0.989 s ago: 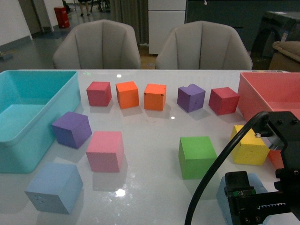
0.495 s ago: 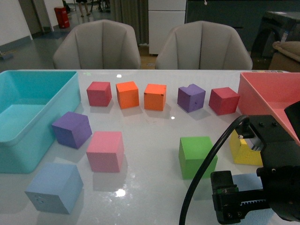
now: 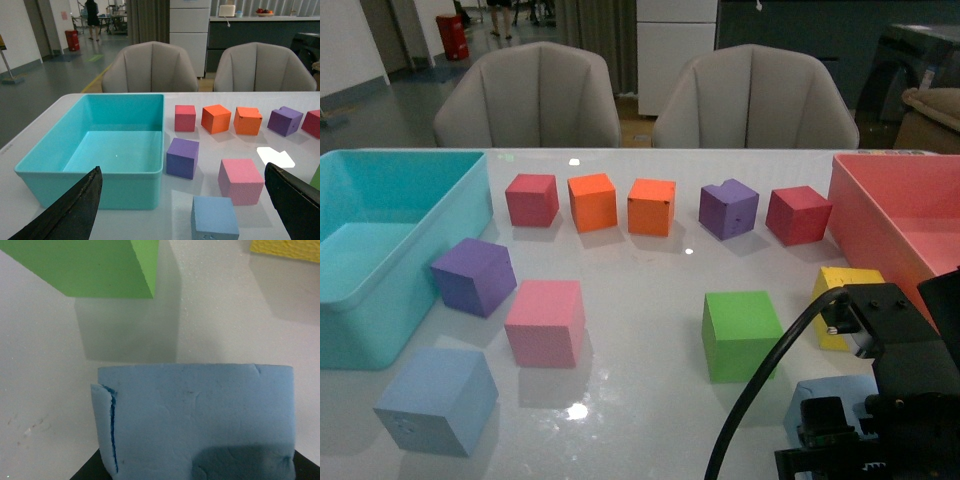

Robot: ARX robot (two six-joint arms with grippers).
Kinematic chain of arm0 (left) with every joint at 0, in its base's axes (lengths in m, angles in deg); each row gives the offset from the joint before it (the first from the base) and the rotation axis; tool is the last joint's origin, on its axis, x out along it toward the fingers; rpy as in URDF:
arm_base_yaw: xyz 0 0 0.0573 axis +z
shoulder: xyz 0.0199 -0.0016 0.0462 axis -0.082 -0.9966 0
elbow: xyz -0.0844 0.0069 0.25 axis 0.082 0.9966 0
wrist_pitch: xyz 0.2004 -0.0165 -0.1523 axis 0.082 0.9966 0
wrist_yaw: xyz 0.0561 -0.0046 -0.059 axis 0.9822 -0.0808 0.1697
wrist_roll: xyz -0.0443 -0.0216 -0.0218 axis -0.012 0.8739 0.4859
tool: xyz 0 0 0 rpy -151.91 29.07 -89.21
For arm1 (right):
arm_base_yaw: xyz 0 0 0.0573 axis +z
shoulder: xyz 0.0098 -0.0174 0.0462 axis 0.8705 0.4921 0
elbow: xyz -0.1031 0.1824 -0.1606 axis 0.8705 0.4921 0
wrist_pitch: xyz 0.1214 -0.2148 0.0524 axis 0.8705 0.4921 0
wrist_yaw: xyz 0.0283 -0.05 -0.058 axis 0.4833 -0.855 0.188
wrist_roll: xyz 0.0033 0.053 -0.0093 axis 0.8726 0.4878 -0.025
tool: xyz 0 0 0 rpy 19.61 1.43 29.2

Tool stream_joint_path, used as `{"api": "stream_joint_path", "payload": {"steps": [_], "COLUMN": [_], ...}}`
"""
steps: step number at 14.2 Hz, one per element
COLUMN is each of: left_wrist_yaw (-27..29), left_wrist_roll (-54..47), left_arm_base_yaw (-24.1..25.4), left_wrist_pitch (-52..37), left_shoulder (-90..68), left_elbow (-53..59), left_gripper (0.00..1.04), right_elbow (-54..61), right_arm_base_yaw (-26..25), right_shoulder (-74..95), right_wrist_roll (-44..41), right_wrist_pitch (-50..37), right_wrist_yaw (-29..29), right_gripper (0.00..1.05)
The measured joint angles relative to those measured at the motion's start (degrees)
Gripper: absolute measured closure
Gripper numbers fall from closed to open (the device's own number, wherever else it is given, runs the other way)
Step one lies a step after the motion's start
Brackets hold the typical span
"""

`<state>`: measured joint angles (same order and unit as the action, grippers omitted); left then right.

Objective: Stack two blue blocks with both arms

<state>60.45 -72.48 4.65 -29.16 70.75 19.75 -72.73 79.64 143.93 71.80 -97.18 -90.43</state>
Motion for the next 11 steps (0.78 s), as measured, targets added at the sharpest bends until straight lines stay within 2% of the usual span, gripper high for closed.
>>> {"api": "stream_joint_path", "payload": {"steps": [3, 6, 8, 11], "left_wrist_yaw": [0.0, 0.0, 0.0, 0.0], "left_wrist_roll": [0.0, 0.0, 0.0, 0.0], "left_arm_base_yaw": [0.0, 0.0, 0.0, 0.0], "left_wrist_pitch": [0.0, 0.0, 0.0, 0.0], "left_shoulder": [0.0, 0.0, 0.0, 0.0], "left_elbow": [0.0, 0.0, 0.0, 0.0], "left_gripper": [0.07, 0.07, 0.07, 0.07], "right_elbow": [3.4, 1.1, -5.6, -17.9], "right_arm_base_yaw": [0.1, 2.1, 3.9, 5.7], "right_shoulder": [-8.7, -20.2, -20.6, -11.8], "right_wrist_roll": [0.1, 0.2, 0.3, 0.4], "right_wrist_pitch": [3.0, 9.0, 11.4, 14.6], "right_wrist_yaw": [0.0, -0.5, -1.4, -2.9], "right_gripper": [0.59, 0.6, 0.6, 0.6]}}
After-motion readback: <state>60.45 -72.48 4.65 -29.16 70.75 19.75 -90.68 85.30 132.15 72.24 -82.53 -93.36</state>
